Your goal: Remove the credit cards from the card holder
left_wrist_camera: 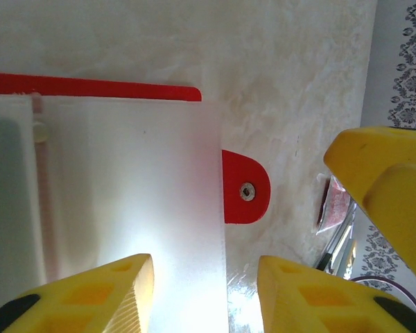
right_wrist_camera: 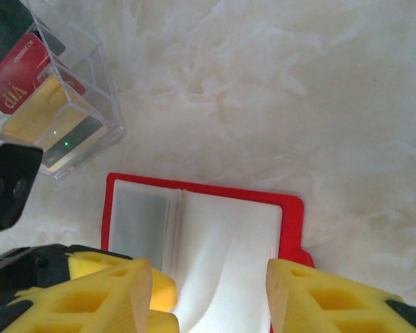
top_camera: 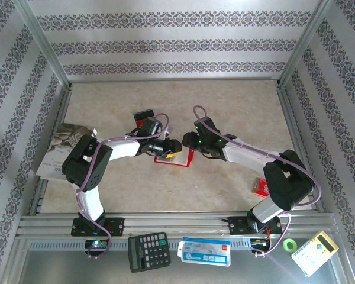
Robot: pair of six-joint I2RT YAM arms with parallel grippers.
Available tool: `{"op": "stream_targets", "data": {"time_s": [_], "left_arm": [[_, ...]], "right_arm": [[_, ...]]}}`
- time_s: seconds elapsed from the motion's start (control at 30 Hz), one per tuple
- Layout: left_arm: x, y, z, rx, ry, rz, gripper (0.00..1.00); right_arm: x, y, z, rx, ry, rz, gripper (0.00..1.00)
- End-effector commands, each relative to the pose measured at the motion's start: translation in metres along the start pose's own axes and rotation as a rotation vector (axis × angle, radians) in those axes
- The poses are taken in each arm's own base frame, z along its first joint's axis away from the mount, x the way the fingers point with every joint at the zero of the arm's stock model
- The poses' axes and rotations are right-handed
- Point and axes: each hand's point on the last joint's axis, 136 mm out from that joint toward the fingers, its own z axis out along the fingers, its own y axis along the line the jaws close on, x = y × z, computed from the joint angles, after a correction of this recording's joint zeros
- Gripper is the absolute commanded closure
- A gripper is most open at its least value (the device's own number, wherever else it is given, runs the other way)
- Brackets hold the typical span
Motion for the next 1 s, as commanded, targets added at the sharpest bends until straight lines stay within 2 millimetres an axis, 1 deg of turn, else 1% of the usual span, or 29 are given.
{"op": "stream_targets", "data": {"time_s": [0.0,0.17,0.33,0.43,0.53,0.67,0.8,0.87,0.97], "left_arm": [[-0.007,-0.005,0.002,-0.008,-0.027,0.004,0.54],[-0.004,-0.002,0.004,-0.011,-0.013,-0.006,0.53],[-0.006,0.002,-0.005,-0.059,-0.018,0.013,0.54],[-0.013,0.013,-0.024,-0.115,-0.047,0.006,0.53],[-0.021,0.024,-0.052,-0.157,-0.097,-0.012,0.52],[-0.024,0.051,-0.088,-0.225,-0.165,-0.064,0.48],[-0.025,0.078,-0.122,-0.297,-0.239,-0.127,0.43],[-0.025,0.087,-0.134,-0.319,-0.265,-0.148,0.4],[-0.024,0.092,-0.146,-0.343,-0.299,-0.16,0.33]], "right_arm": [[-0.003,-0.002,-0.004,0.002,-0.021,0.017,0.52],[-0.003,-0.002,-0.005,0.004,-0.018,0.014,0.52],[-0.003,0.006,-0.005,0.002,-0.008,-0.017,0.51],[0.001,0.013,-0.002,0.031,0.014,-0.074,0.51],[0.01,0.019,0.006,0.062,0.047,-0.114,0.49],[0.025,0.029,0.022,0.092,0.104,-0.151,0.46],[0.041,0.038,0.039,0.132,0.16,-0.216,0.41],[0.049,0.04,0.047,0.158,0.193,-0.243,0.39],[0.056,0.04,0.058,0.2,0.229,-0.276,0.37]]}}
